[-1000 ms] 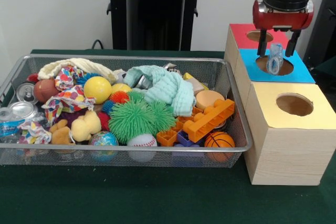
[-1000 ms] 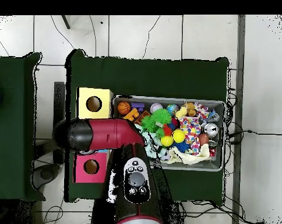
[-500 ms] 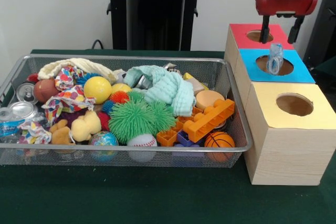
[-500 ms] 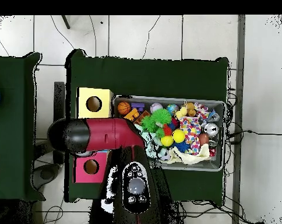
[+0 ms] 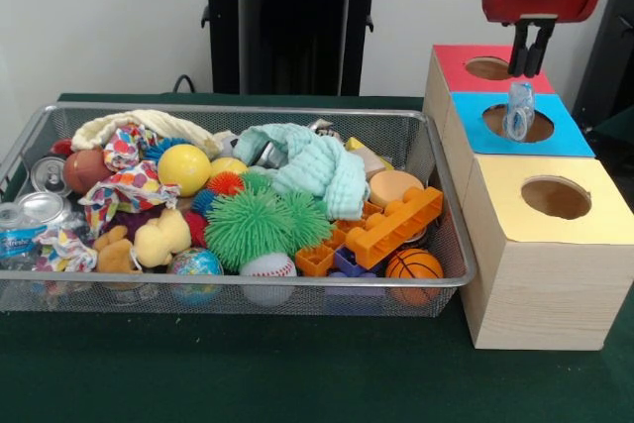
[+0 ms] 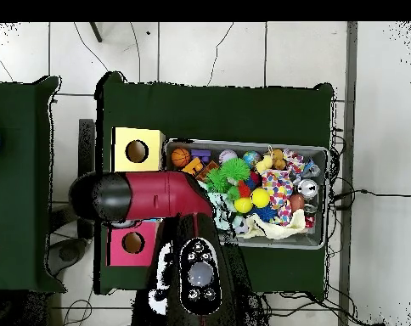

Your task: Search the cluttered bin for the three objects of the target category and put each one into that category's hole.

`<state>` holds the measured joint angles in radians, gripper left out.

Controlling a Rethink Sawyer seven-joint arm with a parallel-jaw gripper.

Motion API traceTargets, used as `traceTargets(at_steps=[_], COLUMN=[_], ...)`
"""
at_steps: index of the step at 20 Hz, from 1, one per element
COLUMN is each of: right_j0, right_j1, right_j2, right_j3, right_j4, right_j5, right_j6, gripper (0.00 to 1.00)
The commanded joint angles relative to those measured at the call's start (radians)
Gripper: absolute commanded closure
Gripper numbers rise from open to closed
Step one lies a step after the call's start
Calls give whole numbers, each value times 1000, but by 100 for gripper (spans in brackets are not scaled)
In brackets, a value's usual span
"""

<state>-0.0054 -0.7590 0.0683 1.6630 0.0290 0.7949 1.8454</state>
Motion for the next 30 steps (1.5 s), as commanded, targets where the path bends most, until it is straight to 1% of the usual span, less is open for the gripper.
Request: traceTargets(at_steps=[1, 8, 17, 26, 30], right_j0=[-35, -43, -68, -95, -110], right_j1=[11, 19, 40, 61, 85], right_j2=[67, 67, 110, 142, 164], right_j3=[76, 86, 132, 150, 155], right_j4=[-37, -45, -13, -28, -42], right_j5=[-14, -28, -89, -142, -191], right_j6=[-4, -7, -7, -10, -23], gripper=[100, 100, 100, 100, 100])
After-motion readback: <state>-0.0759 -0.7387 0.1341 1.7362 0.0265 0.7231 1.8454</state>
